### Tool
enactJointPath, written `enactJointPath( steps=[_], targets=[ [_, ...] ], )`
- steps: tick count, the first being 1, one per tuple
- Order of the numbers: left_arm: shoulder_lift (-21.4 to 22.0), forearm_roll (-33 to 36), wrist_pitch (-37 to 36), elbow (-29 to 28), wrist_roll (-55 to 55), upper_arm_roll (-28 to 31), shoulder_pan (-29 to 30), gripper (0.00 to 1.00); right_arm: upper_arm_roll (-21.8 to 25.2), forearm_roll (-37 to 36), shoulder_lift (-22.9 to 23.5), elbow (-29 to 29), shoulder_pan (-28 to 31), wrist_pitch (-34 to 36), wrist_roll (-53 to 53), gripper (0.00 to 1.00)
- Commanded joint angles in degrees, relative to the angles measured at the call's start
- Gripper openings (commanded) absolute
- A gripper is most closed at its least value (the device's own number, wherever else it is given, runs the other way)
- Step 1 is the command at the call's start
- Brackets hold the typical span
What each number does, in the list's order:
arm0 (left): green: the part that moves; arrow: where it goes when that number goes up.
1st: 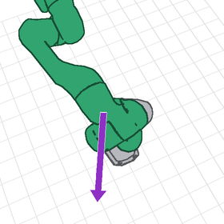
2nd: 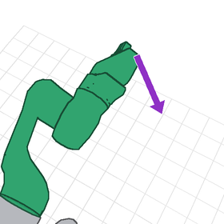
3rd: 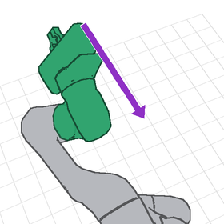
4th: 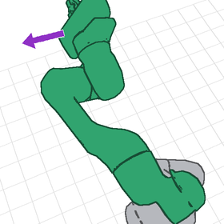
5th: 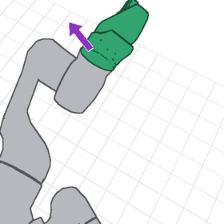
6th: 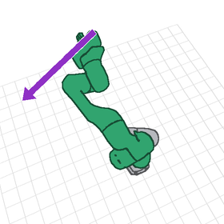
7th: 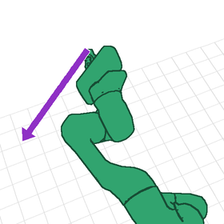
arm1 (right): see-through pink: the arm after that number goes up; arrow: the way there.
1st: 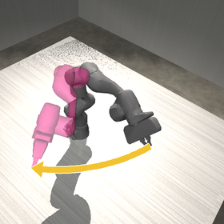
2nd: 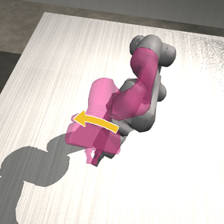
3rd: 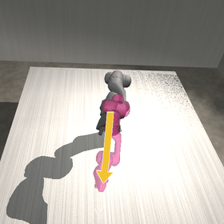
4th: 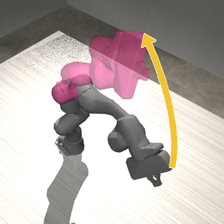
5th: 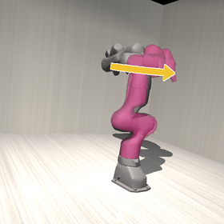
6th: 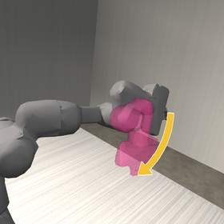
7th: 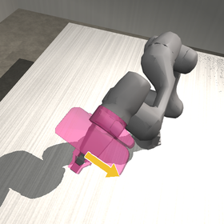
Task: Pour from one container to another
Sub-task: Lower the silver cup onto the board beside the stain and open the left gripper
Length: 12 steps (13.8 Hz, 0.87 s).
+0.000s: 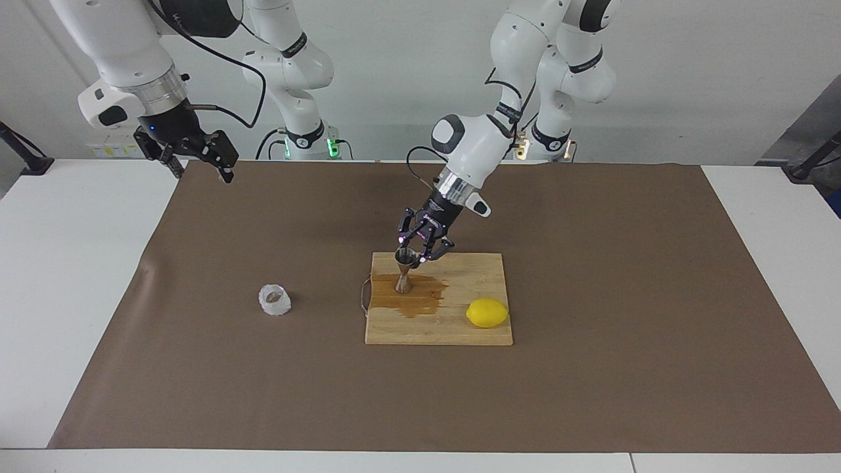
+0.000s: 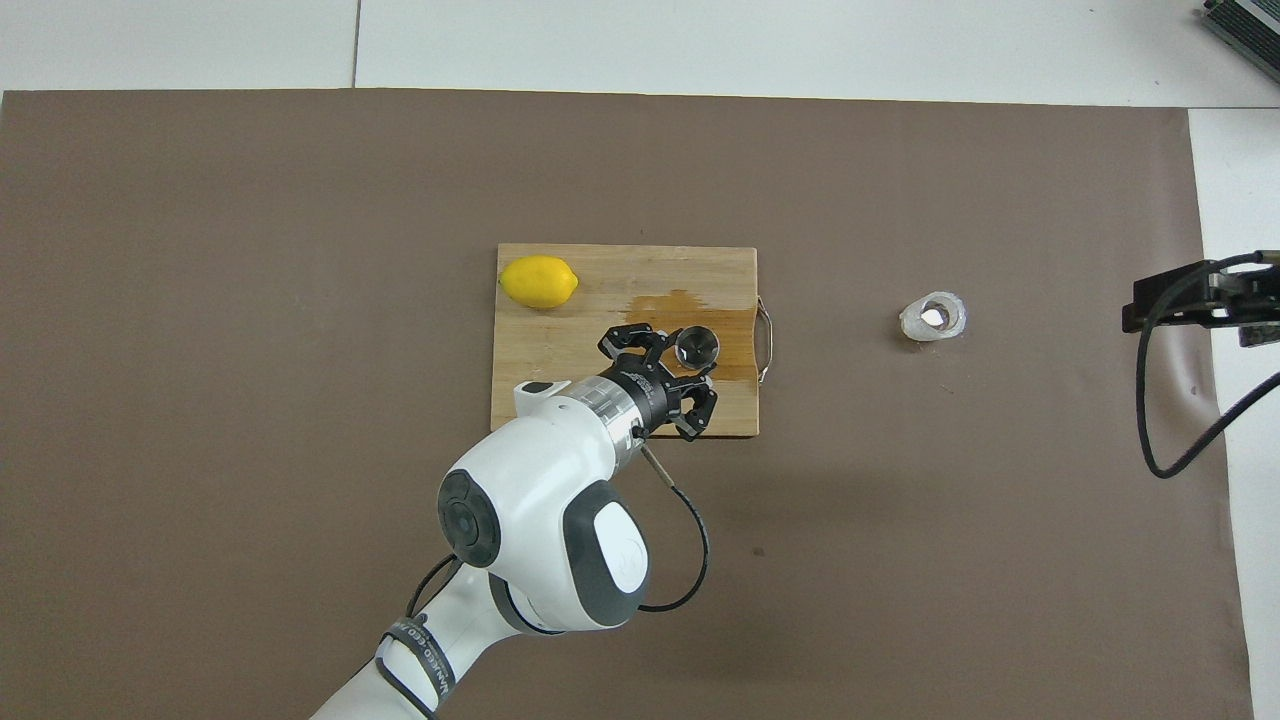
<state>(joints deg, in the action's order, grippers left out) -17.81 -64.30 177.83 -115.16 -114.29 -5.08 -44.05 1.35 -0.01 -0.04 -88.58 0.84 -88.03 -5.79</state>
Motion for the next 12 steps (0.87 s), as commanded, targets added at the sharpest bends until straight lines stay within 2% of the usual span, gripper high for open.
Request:
enactJointPath(
  steps=[1,5,8,12],
  targets=[
    [-0.7,1.2,0.9,0.4,-0.4,0.8,-1.0,0.31,-0.3,-0.3,-0.2,0.2,0.6,0.5,1.4,1.0],
    [-1.0,1.2,0.9,1.0,-0.4,0.8,-1.0,0.4,-0.3,-0.3,-0.2,0.2,0.6,0.5,1.4,1.0],
    [-1.0,1.3,0.9,1.1,-0.5,0.9,-1.0,0.57,-0.3,-0.3,-0.2,0.2,0.6,0.5,1.4,1.0],
    [-1.1,1.3,1.0,1.3,-0.5,0.8,-0.9,0.74,-0.3,-0.3,-0.2,0.2,0.6,0.5,1.4,1.0]
  ],
)
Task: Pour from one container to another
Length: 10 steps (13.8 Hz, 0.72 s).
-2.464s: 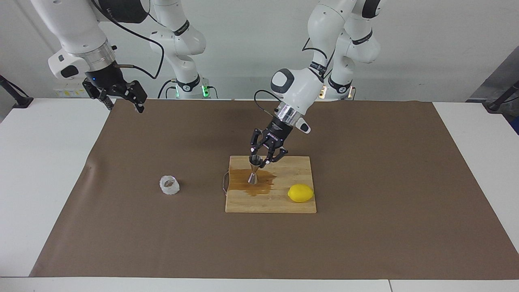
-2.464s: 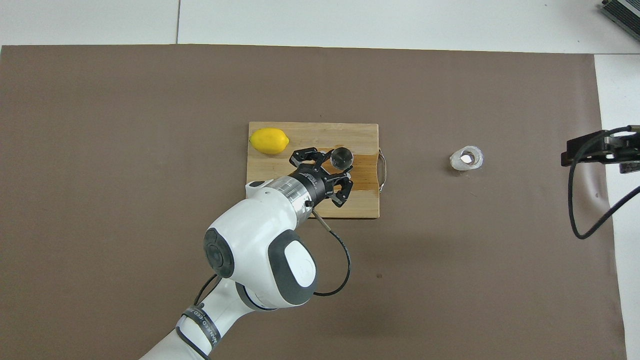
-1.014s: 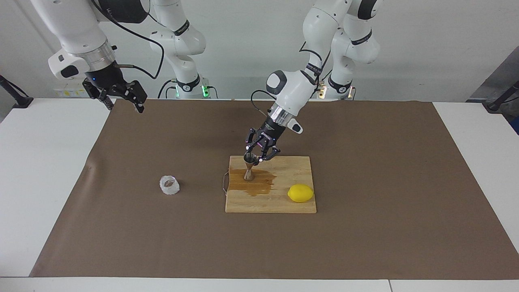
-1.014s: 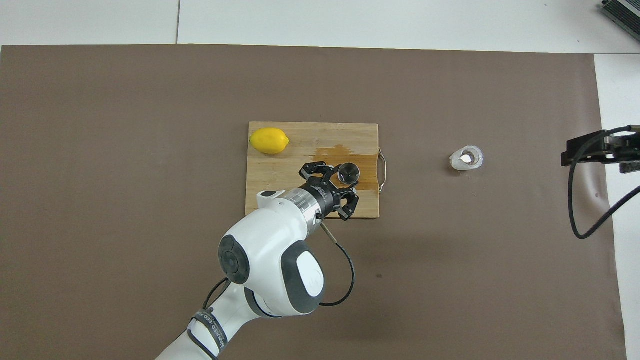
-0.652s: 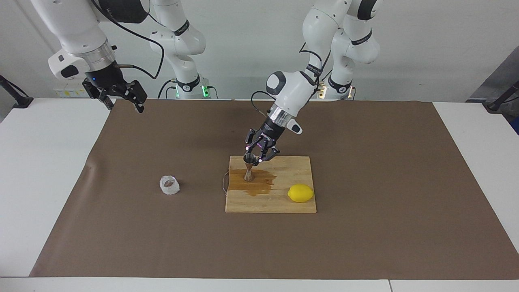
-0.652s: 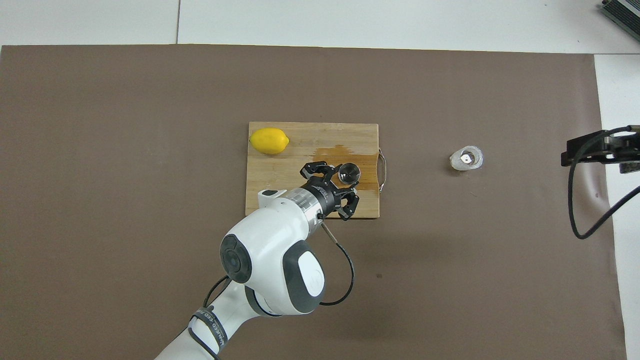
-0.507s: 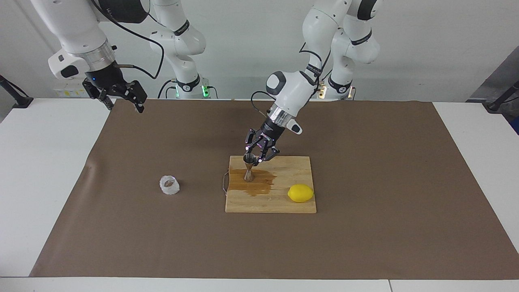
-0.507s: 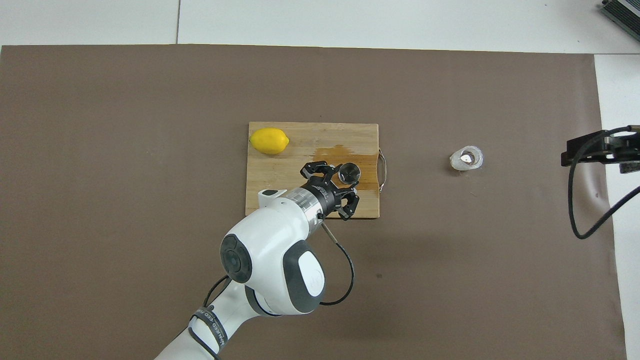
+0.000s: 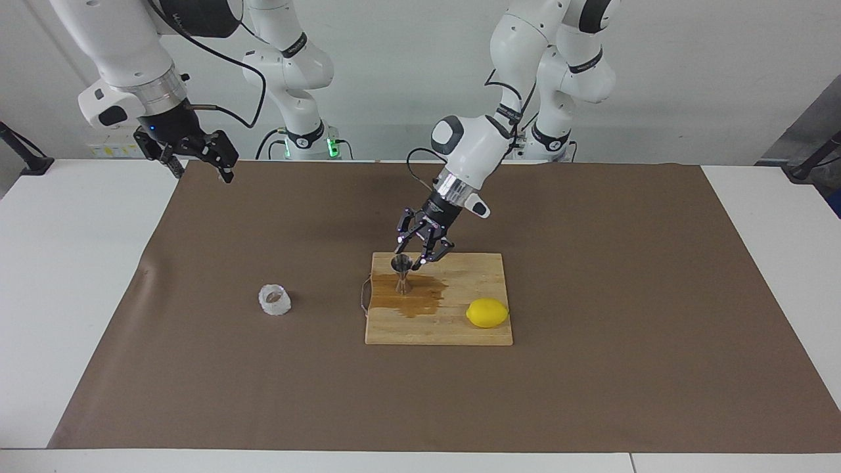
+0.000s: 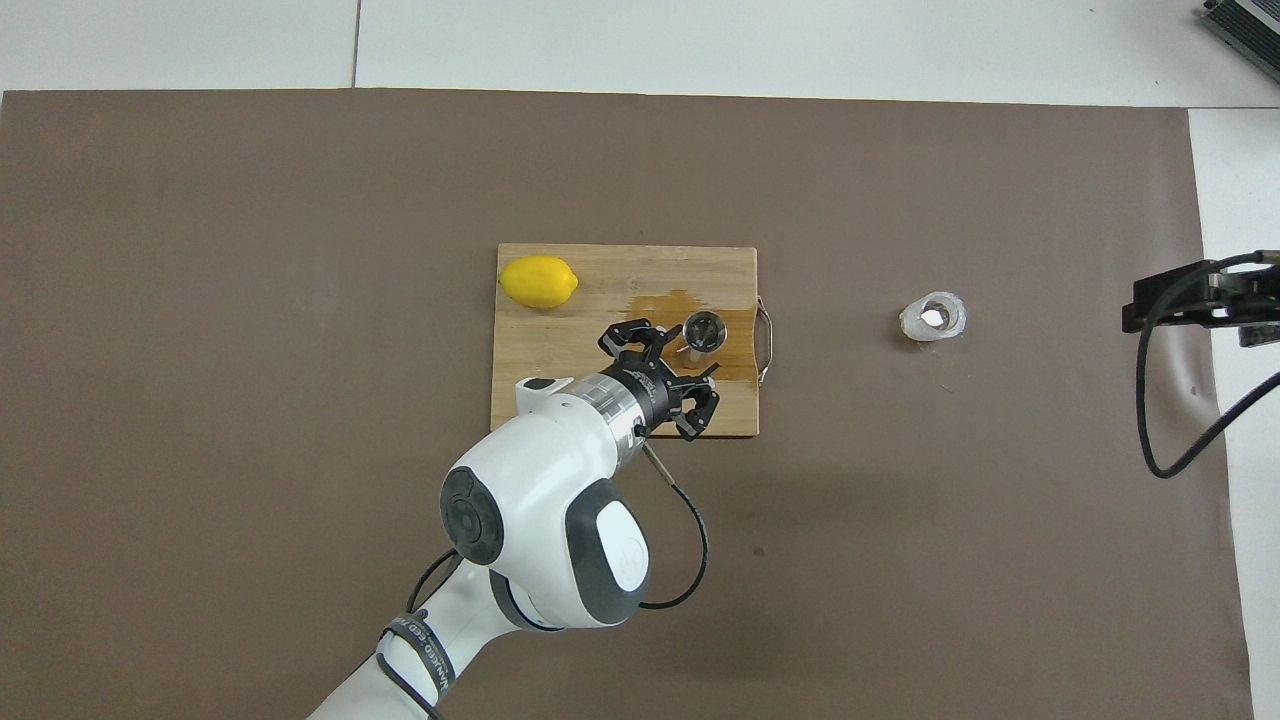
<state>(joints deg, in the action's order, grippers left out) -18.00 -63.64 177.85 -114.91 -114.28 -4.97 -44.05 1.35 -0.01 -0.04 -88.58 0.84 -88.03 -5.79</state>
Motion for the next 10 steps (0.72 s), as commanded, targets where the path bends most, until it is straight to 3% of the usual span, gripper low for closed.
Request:
enactJointPath(
  steps=[1,2,3,10],
  targets=[
    [-0.9,0.6,1.0,1.3,-0.5,0.7,-0.9,0.78,-0.3,-0.3,-0.2,0.2,0.6,0.5,1.4,1.0],
    [-0.9,0.7,1.0,1.3,-0.4,0.7,-0.9,0.86,-0.3,-0.3,-0.2,0.2,0.6,0.5,1.4,1.0],
    [-0.9,1.0,1.0,1.3,-0.4,0.7,-0.9,1.0,-0.3,-0.3,-0.2,0.2,0.6,0.5,1.4,1.0],
    [2.8,1.3,-1.5,0.4,-0.2,1.4,0.0,1.0,-0.3,-0.3,-0.2,0.2,0.6,0.5,1.4,1.0]
  ],
)
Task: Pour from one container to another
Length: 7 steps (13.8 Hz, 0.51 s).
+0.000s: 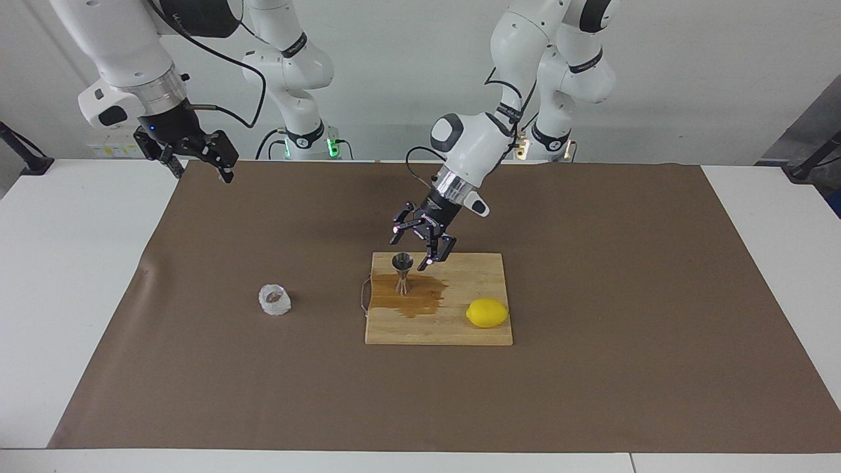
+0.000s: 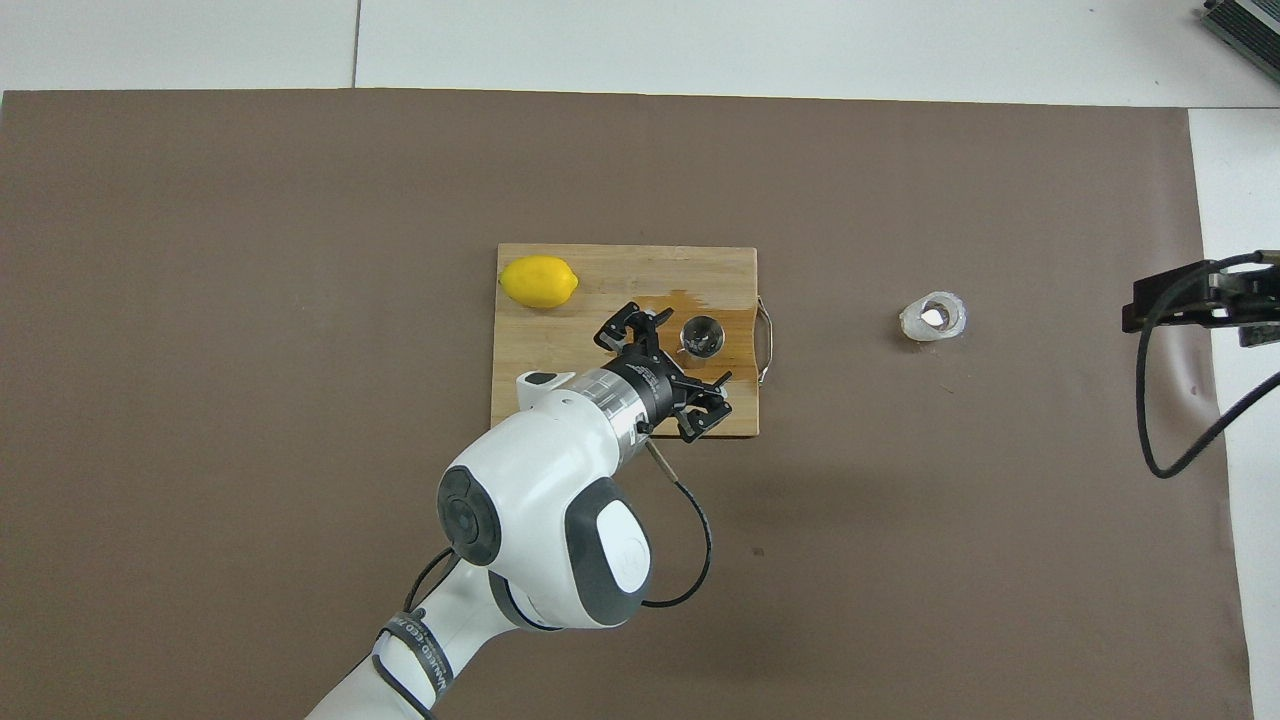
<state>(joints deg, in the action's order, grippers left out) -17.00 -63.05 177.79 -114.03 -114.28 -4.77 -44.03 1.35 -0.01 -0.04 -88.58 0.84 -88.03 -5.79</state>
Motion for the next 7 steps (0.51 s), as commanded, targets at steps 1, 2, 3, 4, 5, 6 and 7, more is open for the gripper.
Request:
enactJointPath(
  steps=[1,2,3,4,5,6,7],
  targets=[
    [2.3,0.9,-1.8,-0.5,-0.1,1.7,0.1,1.0,-0.3,-0.3,-0.2,0.2,0.6,0.5,1.4,1.0],
    [3.1,1.5,-3.5,-0.5,0.2,2.8,0.4,1.0,-0.3,-0.3,-0.2,0.2,0.6,0.5,1.4,1.0],
    [4.1,4.2,-6.7,-0.5,0.2,4.1,0.5,1.0,-0.3,-0.3,-0.2,0.2,0.6,0.5,1.4,1.0],
    [4.6,7.5,-10.9,-0.1,0.2,6.0,0.5,1.0,-0.3,-0.3,-0.2,0.2,0.6,0.5,1.4,1.0],
    [4.7,10.0,-14.7,0.5,0.2,7.8,0.5,1.0,-0.3,-0.3,-0.2,0.2,0.6,0.5,1.4,1.0],
    [5.1,12.6,-17.4,1.3,0.2,9.1,0.5,1.0,-0.3,-0.3,-0.2,0.2,0.6,0.5,1.4,1.0],
    [5.6,16.1,-19.9,1.6,0.2,10.5,0.5,1.0,-0.3,-0.3,-0.2,0.2,0.6,0.5,1.4,1.0]
  ],
)
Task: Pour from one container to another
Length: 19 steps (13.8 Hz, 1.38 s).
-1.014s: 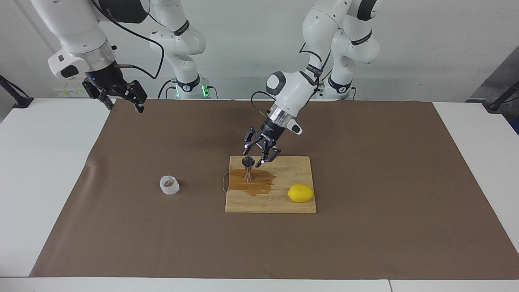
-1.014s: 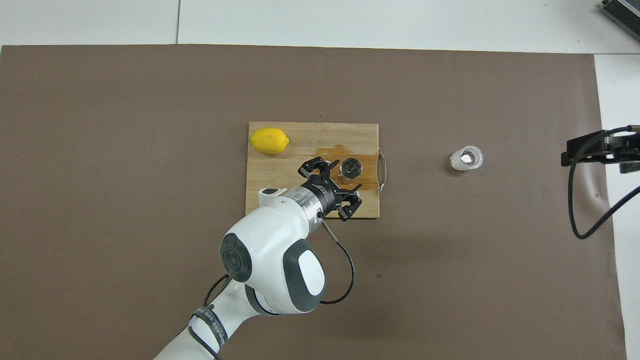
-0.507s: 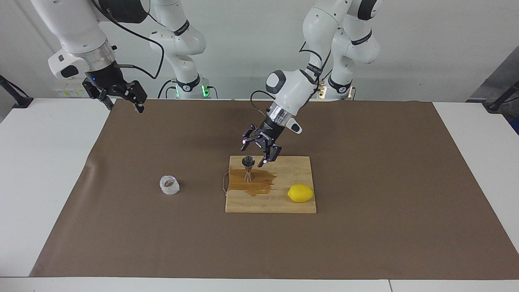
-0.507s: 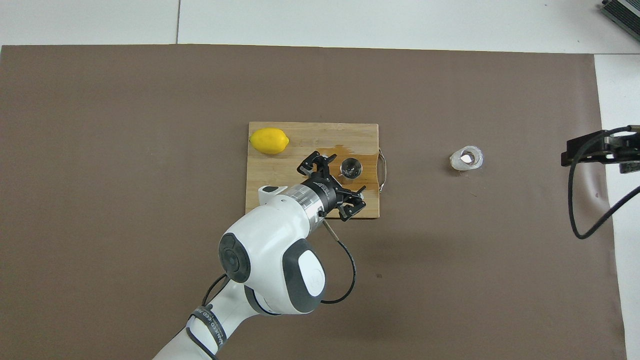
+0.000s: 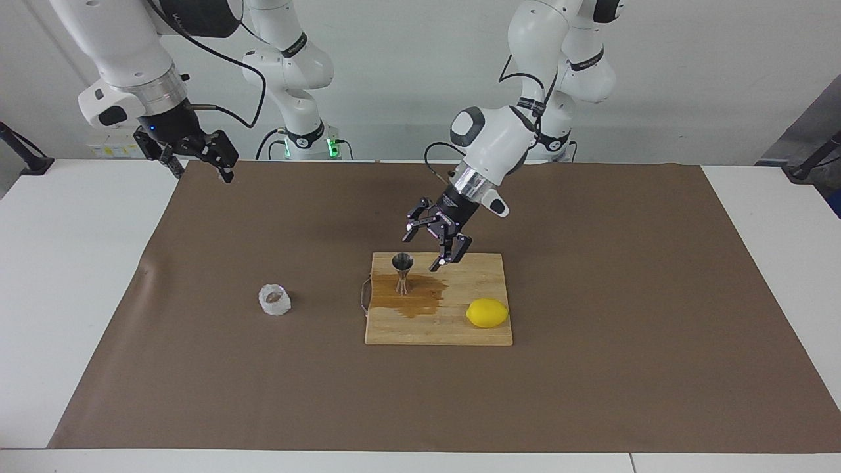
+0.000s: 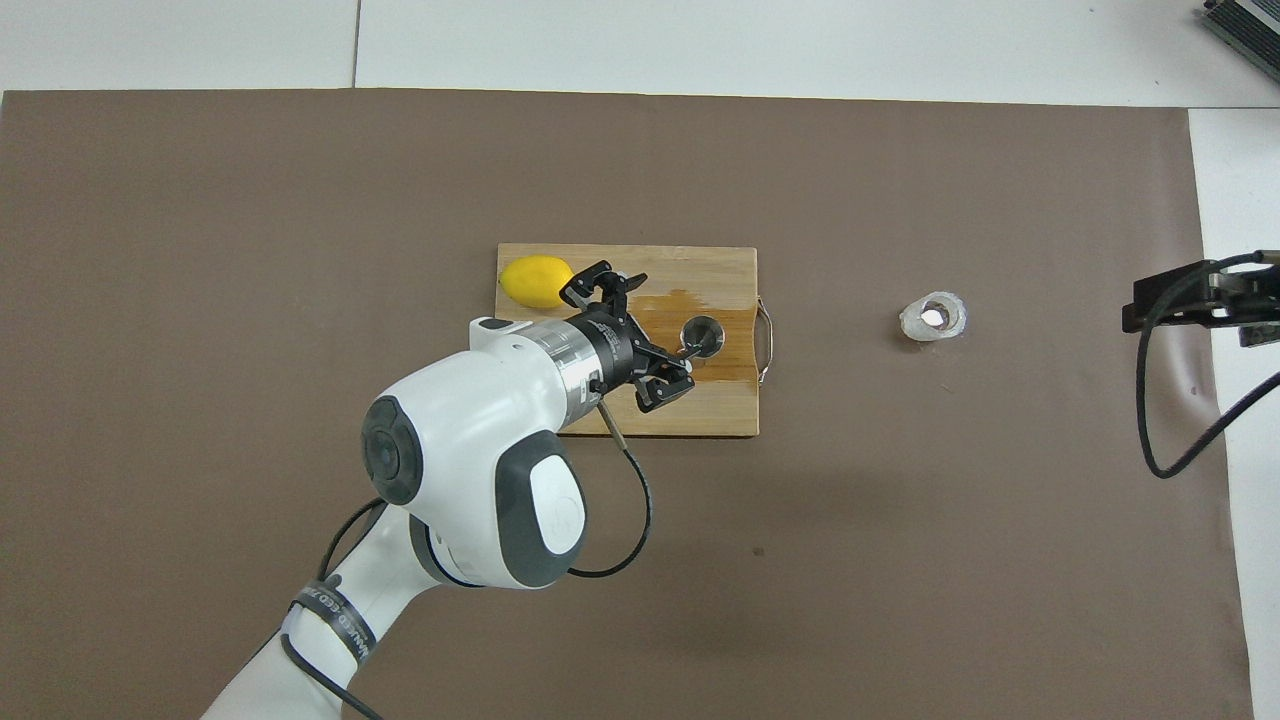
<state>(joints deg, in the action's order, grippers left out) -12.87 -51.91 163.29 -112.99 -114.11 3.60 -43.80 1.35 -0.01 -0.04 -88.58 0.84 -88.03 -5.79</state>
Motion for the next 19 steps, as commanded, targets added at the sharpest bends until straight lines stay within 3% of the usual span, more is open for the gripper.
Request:
enactJointPath(
  steps=[1,4,7,12,19],
  targets=[
    [1.8,8.9,-8.0,1.2,0.1,3.2,0.3,1.0,-0.3,-0.3,-0.2,0.2,0.6,0.5,1.4,1.0],
    [2.0,20.6,-18.2,4.8,0.2,6.1,0.4,1.0,-0.3,-0.3,-0.2,0.2,0.6,0.5,1.4,1.0],
    [2.1,30.2,-24.1,6.7,0.2,6.6,1.6,1.0,-0.3,-0.3,-0.2,0.2,0.6,0.5,1.4,1.0],
    [3.6,40.3,-30.9,7.9,1.5,6.8,3.6,1.0,-0.3,-0.3,-0.2,0.2,0.6,0.5,1.4,1.0],
    [5.1,45.3,-37.2,7.7,15.3,6.9,7.8,1.0,-0.3,-0.3,-0.2,0.2,0.6,0.5,1.4,1.0]
  ],
)
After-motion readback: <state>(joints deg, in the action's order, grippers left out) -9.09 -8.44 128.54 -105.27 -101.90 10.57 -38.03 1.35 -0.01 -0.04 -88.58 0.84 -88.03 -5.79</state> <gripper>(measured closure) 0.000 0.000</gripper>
